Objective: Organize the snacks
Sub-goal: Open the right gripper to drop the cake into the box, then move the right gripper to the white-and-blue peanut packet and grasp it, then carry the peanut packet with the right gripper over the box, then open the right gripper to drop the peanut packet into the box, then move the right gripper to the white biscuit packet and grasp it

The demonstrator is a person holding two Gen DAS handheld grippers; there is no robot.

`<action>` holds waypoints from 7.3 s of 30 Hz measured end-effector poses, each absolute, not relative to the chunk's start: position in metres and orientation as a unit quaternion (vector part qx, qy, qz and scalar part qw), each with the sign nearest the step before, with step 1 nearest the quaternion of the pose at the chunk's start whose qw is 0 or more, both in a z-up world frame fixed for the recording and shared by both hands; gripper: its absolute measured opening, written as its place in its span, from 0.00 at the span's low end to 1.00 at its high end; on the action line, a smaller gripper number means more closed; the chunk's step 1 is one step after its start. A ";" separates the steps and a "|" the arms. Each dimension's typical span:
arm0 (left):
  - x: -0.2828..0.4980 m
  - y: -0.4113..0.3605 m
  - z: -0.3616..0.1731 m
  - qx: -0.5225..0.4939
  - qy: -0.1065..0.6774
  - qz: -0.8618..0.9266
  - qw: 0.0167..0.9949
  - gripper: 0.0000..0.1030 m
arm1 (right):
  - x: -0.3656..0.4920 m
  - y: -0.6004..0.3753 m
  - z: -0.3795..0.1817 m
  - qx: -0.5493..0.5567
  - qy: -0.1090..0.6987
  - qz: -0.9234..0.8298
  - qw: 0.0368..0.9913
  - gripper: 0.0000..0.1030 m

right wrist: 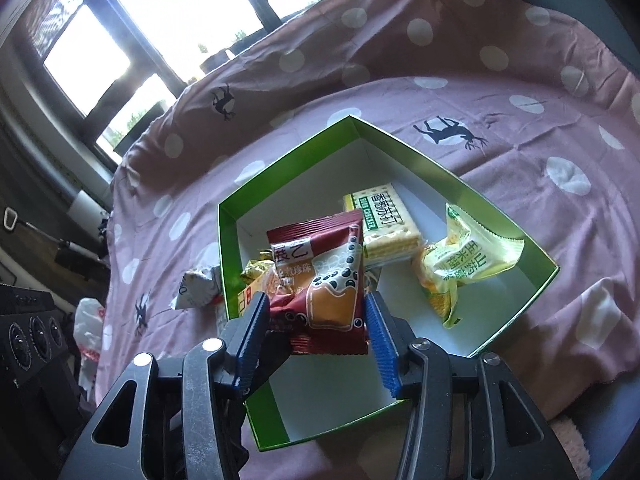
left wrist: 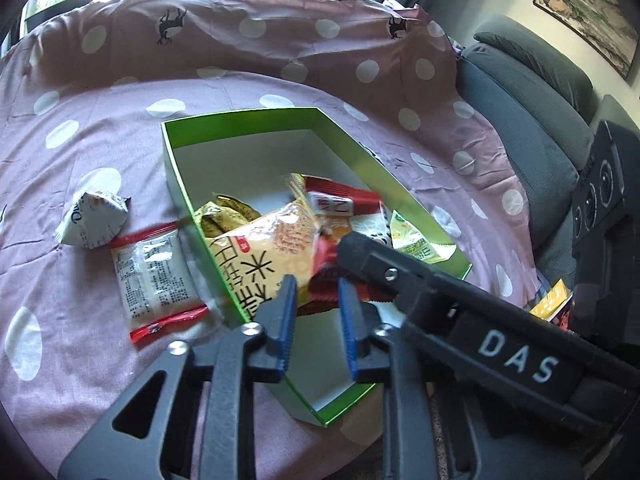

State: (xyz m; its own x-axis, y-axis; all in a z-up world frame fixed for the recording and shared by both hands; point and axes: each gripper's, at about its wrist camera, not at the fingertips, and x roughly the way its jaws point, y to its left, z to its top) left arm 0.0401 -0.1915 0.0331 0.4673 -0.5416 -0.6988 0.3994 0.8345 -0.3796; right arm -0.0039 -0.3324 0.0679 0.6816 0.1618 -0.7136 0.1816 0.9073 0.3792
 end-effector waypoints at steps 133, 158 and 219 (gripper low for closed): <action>0.069 -0.202 0.040 -0.102 0.444 -0.229 0.860 0.38 | 0.046 -0.342 0.081 0.163 0.422 0.025 0.892 0.62; 0.073 -0.072 -0.033 -0.219 0.516 -0.078 0.824 0.55 | 0.038 -0.331 0.090 0.160 0.407 0.042 0.898 0.77; 0.052 -0.017 -0.027 -0.238 0.490 -0.038 0.838 0.19 | 0.049 -0.209 0.051 0.112 0.481 0.201 0.846 0.77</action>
State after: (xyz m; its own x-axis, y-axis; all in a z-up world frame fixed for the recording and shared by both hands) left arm 0.0517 -0.0168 -0.0268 0.5168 -0.2976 -0.8028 -0.1693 0.8836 -0.4365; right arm 0.0486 -0.2086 0.0510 0.4565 0.4479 -0.7687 -0.2316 0.8941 0.3834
